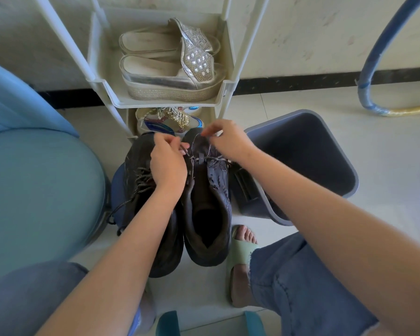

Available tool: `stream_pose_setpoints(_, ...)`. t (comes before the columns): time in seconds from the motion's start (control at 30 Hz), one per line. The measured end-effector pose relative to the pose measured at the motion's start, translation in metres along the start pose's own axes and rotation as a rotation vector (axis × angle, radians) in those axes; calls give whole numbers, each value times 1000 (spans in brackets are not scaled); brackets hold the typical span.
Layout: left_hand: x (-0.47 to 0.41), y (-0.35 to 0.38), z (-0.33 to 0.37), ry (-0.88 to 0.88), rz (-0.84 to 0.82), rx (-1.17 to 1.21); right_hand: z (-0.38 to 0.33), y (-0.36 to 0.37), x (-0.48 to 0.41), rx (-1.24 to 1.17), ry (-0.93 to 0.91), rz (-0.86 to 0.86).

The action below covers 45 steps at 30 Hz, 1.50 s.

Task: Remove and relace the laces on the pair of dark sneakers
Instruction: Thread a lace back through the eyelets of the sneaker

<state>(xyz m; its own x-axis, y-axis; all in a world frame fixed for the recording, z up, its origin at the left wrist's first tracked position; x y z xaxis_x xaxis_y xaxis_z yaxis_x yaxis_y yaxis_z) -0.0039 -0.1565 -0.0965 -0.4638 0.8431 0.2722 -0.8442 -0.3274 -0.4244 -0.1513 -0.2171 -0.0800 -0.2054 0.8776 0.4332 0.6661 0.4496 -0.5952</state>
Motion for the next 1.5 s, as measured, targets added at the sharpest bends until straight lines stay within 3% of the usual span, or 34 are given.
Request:
stream_pose_setpoints(0.1, -9, -23, 14, -23, 133, 390, 1, 4, 0, 39, -49, -119)
stream_pose_setpoints(0.17, -14, -39, 19, -44, 203, 502, 3, 11, 3, 131, -53, -175)
stream_pose_setpoints(0.27, -19, -46, 23, -18, 199, 397, 16, 22, 7, 281, 16, -233)
stream_pose_setpoints(0.47, -20, -20, 0, -162, 31, 419, 14, 45, 14, 221, 87, -255)
stream_pose_setpoints(0.73, -37, -88, -2, -62, 465, 645, 23, 58, 28, 483, 80, -304)
stream_pose_setpoints(0.93, -43, -128, -2, 5, 598, 462, 52, 58, 44, 513, 327, -409)
stream_pose_setpoints(1.0, -42, -120, 24, 102, 451, 193, 50, 51, 46, 448, 331, -360)
stream_pose_setpoints(1.13, -9, -29, 17, 108, -239, -557, 33, 42, 56, 383, 269, -291)
stream_pose_setpoints(1.2, 5, -3, -2, 147, -417, -775, 26, 36, 58, 398, 225, -195)
stream_pose_setpoints(1.4, 3, 4, 8, 262, -373, -893, 25, 25, 62, 337, 214, -49)
stream_pose_setpoints(1.5, 2, 0, 3, 127, -323, -756, 29, 24, 63, 363, 229, -64)
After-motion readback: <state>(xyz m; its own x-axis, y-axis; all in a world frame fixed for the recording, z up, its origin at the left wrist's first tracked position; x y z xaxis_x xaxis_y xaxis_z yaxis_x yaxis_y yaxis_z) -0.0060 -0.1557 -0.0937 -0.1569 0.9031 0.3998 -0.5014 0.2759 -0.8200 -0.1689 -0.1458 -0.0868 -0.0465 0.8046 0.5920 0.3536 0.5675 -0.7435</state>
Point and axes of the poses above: each hand's wrist, its own x-axis away from the middle knuckle, its own y-axis out of the palm, z = x × y, the point moved 9 cm from there along -x, towards the middle knuckle, and after that the axes turned 2 degrees about -z, right-handed, at the moved point
